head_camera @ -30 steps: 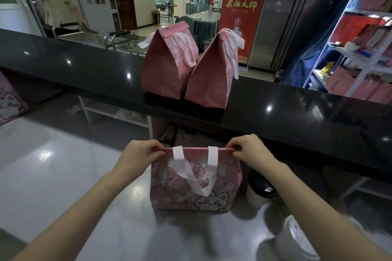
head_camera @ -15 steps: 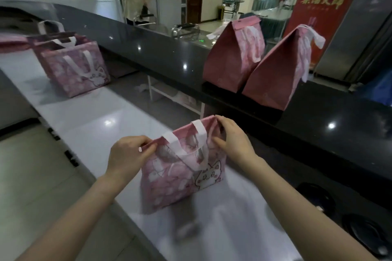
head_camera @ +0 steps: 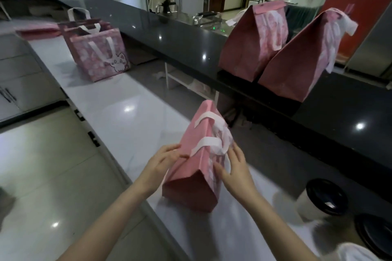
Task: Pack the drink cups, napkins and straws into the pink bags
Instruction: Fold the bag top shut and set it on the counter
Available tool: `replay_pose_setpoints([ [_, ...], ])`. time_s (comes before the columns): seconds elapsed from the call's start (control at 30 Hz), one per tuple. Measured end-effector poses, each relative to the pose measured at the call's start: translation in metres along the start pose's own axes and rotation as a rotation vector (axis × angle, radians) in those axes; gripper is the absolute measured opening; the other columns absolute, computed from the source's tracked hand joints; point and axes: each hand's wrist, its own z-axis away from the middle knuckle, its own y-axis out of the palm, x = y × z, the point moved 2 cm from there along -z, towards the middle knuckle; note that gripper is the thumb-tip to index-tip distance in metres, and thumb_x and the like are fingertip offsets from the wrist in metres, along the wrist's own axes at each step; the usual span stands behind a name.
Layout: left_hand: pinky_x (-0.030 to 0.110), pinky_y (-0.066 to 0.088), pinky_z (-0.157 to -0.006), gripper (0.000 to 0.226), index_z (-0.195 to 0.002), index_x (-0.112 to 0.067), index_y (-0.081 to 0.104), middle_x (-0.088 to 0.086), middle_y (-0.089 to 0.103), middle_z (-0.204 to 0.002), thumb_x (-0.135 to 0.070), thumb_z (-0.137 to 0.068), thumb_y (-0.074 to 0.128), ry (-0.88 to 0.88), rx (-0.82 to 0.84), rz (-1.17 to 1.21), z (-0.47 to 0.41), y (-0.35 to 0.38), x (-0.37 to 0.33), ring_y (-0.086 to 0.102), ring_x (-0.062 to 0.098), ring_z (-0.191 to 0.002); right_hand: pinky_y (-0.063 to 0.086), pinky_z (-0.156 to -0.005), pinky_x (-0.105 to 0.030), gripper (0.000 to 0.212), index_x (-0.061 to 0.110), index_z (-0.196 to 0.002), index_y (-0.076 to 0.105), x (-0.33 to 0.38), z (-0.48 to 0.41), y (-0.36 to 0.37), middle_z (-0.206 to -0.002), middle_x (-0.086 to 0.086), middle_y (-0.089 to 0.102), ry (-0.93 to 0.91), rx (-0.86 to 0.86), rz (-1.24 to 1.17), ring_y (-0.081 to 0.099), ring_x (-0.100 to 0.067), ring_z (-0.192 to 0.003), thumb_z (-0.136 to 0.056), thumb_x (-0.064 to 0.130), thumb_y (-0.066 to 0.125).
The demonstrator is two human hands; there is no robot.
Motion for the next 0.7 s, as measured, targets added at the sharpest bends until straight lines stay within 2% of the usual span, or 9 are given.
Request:
replay_pose_setpoints([
  [0.07, 0.024, 0.031, -0.109, 0.046, -0.133, -0.022, 0.054, -0.005, 0.047, -0.142, -0.032, -0.089, 0.06, -0.122, 0.074, -0.006, 0.007, -0.001, 0.02, 0.04, 0.007, -0.134, 0.014, -0.113, -0.022, 0.07, 0.025, -0.151, 0.024, -0.01, 0.021, 0.009, -0.157, 0.004, 0.018, 0.035, -0.055, -0.104, 0.013, -0.011, -0.146, -0.092, 0.033, 0.061],
  [0.17, 0.026, 0.033, -0.11, 0.057, -0.145, -0.022, 0.035, -0.002, 0.039, -0.149, -0.019, -0.094, 0.061, -0.202, 0.117, 0.071, 0.016, 0.006, 0.041, 0.036, 0.009, -0.137, 0.032, -0.114, -0.04, 0.057, 0.041, -0.139, 0.033, -0.018, 0.047, 0.028, -0.143, 0.007, 0.036, 0.111, 0.038, -0.352, 0.035, -0.018, -0.139, -0.093, 0.02, 0.059],
  [0.23, 0.025, 0.034, -0.109, 0.065, -0.147, -0.023, 0.03, -0.003, 0.037, -0.15, -0.023, -0.092, 0.064, -0.198, 0.112, 0.104, 0.02, 0.009, 0.049, 0.036, 0.006, -0.137, 0.034, -0.113, -0.042, 0.057, 0.046, -0.133, 0.031, -0.022, 0.057, 0.038, -0.143, 0.016, 0.038, 0.081, 0.115, -0.356, 0.039, -0.013, -0.137, -0.089, 0.017, 0.055],
  [0.3, 0.028, 0.037, -0.11, 0.08, -0.147, -0.024, 0.029, -0.005, 0.039, -0.149, -0.03, -0.081, 0.074, -0.199, 0.142, 0.105, 0.021, 0.009, 0.055, 0.04, 0.005, -0.135, 0.031, -0.115, -0.041, 0.07, 0.049, -0.137, 0.025, -0.023, 0.061, 0.041, -0.146, 0.028, 0.027, 0.05, 0.194, -0.339, 0.032, -0.007, -0.139, -0.078, 0.024, 0.054],
  [0.33, 0.027, 0.042, -0.106, 0.087, -0.147, -0.025, 0.03, -0.005, 0.043, -0.146, -0.027, -0.073, 0.077, -0.205, 0.152, 0.094, 0.02, 0.009, 0.059, 0.046, 0.004, -0.13, 0.03, -0.115, -0.039, 0.079, 0.051, -0.139, 0.02, -0.023, 0.06, 0.042, -0.148, 0.03, 0.022, 0.031, 0.232, -0.315, 0.027, -0.006, -0.141, -0.074, 0.025, 0.057],
  [0.4, 0.02, 0.05, -0.089, 0.094, -0.144, -0.027, 0.035, -0.004, 0.055, -0.135, -0.016, -0.065, 0.085, -0.199, 0.14, 0.057, 0.018, 0.009, 0.065, 0.059, 0.002, -0.114, 0.026, -0.115, -0.031, 0.094, 0.048, -0.143, 0.011, -0.021, 0.055, 0.046, -0.154, 0.02, 0.019, -0.026, 0.244, -0.22, 0.021, -0.009, -0.144, -0.07, 0.026, 0.065],
  [0.5, 0.014, 0.051, -0.079, 0.09, -0.136, -0.037, 0.043, -0.007, 0.065, -0.119, -0.009, -0.063, 0.085, -0.129, 0.077, -0.042, 0.009, 0.01, 0.07, 0.066, 0.003, -0.101, 0.026, -0.116, -0.032, 0.105, 0.044, -0.148, 0.006, -0.012, 0.044, 0.055, -0.158, 0.005, 0.02, -0.037, 0.161, -0.146, 0.021, -0.014, -0.145, -0.073, 0.021, 0.076],
  [0.6, 0.008, 0.046, -0.08, 0.081, -0.122, -0.054, 0.042, -0.023, 0.064, -0.112, -0.015, -0.059, 0.073, -0.057, 0.028, -0.06, -0.003, 0.004, 0.068, 0.061, -0.01, -0.101, 0.029, -0.109, -0.02, 0.112, 0.062, -0.141, 0.001, 0.004, 0.031, 0.064, -0.157, 0.013, 0.024, -0.021, 0.098, -0.127, 0.026, -0.009, -0.142, -0.073, 0.015, 0.076],
  [0.7, 0.002, 0.042, -0.078, 0.082, -0.119, -0.062, 0.039, -0.036, 0.063, -0.106, -0.016, -0.06, 0.07, -0.007, 0.023, -0.048, -0.016, -0.017, 0.064, 0.057, -0.017, -0.1, 0.033, -0.095, -0.003, 0.111, 0.068, -0.138, 0.007, 0.026, 0.013, 0.072, -0.148, 0.028, 0.031, 0.015, 0.02, -0.159, 0.036, -0.001, -0.133, -0.07, 0.013, 0.076],
])
